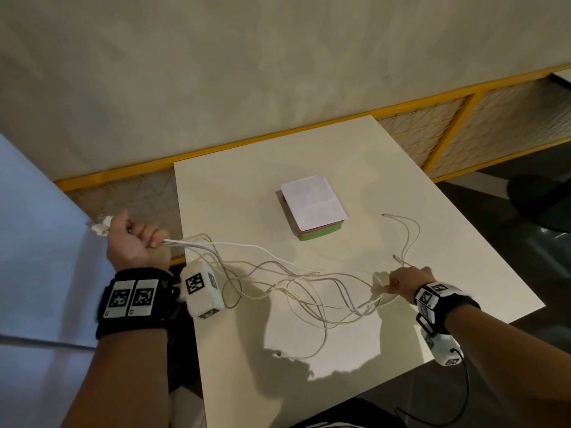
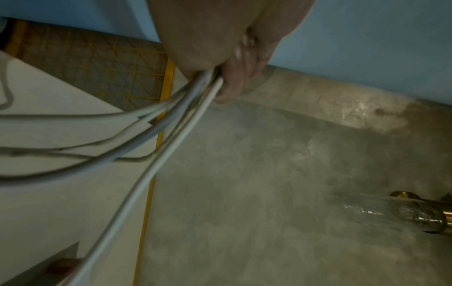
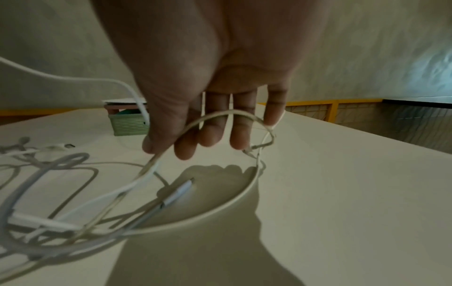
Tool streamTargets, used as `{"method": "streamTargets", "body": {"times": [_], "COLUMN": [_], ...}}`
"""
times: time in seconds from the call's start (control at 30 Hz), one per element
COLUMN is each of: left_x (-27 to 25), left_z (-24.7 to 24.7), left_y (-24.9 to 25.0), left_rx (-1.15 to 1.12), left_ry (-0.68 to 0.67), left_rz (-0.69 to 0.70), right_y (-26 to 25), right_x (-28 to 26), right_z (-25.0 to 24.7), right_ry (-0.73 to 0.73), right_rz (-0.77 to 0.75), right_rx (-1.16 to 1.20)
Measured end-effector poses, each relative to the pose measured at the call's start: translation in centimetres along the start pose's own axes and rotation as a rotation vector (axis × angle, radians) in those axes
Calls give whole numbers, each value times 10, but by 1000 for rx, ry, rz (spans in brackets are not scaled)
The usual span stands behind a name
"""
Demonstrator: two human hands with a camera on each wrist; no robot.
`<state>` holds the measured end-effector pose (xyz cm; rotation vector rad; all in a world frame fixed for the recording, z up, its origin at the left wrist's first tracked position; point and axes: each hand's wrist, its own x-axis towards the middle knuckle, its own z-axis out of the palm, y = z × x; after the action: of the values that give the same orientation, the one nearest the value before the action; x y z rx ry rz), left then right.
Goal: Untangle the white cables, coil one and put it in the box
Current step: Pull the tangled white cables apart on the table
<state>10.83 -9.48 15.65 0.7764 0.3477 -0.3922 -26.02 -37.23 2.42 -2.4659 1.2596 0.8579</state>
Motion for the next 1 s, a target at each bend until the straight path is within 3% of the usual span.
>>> {"method": "streamTargets", "body": {"times": [0.17, 0.43, 0.53, 0.6, 0.7, 0.87, 1.0], "left_x": [-2, -29, -47, -59, -71, -70, -69], "left_z": [-2, 10, 18, 23, 28, 22, 17], "left_y": [1, -25, -45, -63, -81, -74, -70], "left_rx": [31, 72, 115, 135, 125, 125, 166], "left_ry": [-38, -123, -156, -153, -134, -122, -158], "left_rz": [4, -103, -101, -133, -193, -204, -224], "right_y": [1, -59, -111, -154, -210, -240, -232], "right_x": [-4, -7, -26, -51, -80, -86, -79], "right_z": [3, -7, -36, -65, -95, -99, -91], "right_ry": [-19, 95, 202, 177, 162, 112, 230], "right_rz": [-6, -118, -405, -627, -840, -788, -761], "right_rx": [69, 108, 434, 651, 709, 775, 466]}}
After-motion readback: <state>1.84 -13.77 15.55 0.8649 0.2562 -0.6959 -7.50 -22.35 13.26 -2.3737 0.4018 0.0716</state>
